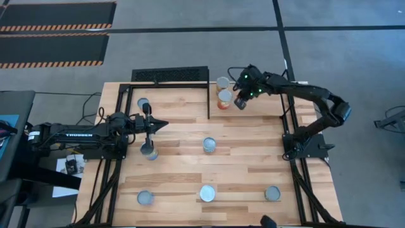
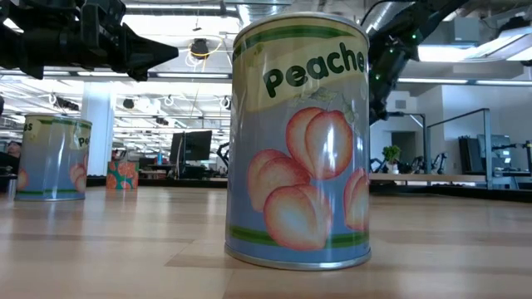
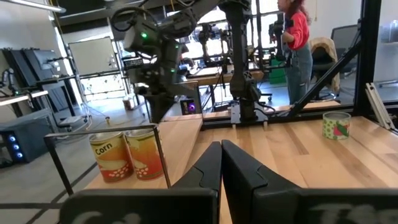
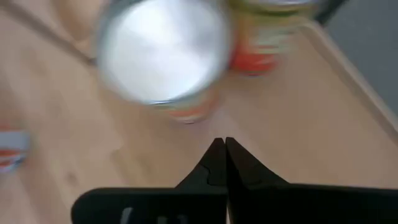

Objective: Pick and place cans onto a shelf
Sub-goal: Adjust the canned corns on the shelf, then put the right canned peaches on the shelf

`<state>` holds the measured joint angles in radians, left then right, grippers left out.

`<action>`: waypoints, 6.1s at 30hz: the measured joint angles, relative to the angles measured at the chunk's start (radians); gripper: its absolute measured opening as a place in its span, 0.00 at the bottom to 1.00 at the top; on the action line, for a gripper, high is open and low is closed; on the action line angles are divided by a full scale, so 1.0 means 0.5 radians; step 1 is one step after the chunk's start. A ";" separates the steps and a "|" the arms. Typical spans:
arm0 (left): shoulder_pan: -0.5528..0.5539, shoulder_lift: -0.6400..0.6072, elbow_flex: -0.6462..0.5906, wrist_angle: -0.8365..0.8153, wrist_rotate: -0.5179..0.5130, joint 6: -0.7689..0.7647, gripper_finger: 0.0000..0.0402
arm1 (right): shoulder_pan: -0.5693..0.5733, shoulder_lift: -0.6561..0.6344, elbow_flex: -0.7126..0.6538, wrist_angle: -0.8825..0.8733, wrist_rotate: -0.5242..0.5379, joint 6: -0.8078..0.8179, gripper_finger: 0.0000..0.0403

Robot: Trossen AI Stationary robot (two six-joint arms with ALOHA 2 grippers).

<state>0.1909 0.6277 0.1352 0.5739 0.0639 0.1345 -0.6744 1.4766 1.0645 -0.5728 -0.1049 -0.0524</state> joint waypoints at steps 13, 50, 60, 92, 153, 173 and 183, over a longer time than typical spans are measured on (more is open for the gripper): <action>0.000 0.001 -0.001 -0.001 -0.001 -0.010 0.00 | 0.105 0.034 -0.001 0.218 0.002 0.086 0.01; 0.000 0.002 -0.001 -0.080 -0.001 -0.012 0.00 | 1.768 -0.371 -0.564 0.904 0.457 0.352 0.02; 0.000 0.002 -0.001 -0.097 -0.010 -0.012 0.00 | 2.256 0.092 -0.082 0.710 0.644 0.404 0.10; 0.000 0.001 -0.002 -0.335 -0.001 -0.030 0.00 | 2.548 0.987 0.919 0.073 0.624 0.045 0.19; 0.000 0.001 0.000 -0.172 -0.195 0.029 0.00 | 0.031 0.087 0.195 -0.048 0.370 -0.652 0.00; 0.000 0.001 0.000 -0.173 -0.195 0.006 0.00 | 0.010 0.200 0.337 -0.058 0.304 -0.702 0.01; 0.000 0.002 0.000 -0.173 -0.194 0.006 0.00 | -0.005 0.200 0.337 -0.089 0.306 -0.729 0.01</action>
<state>0.1909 0.6285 0.1352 0.4873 -0.0330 0.1375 -0.6769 1.5764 1.2331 -0.6172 0.0483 -0.4168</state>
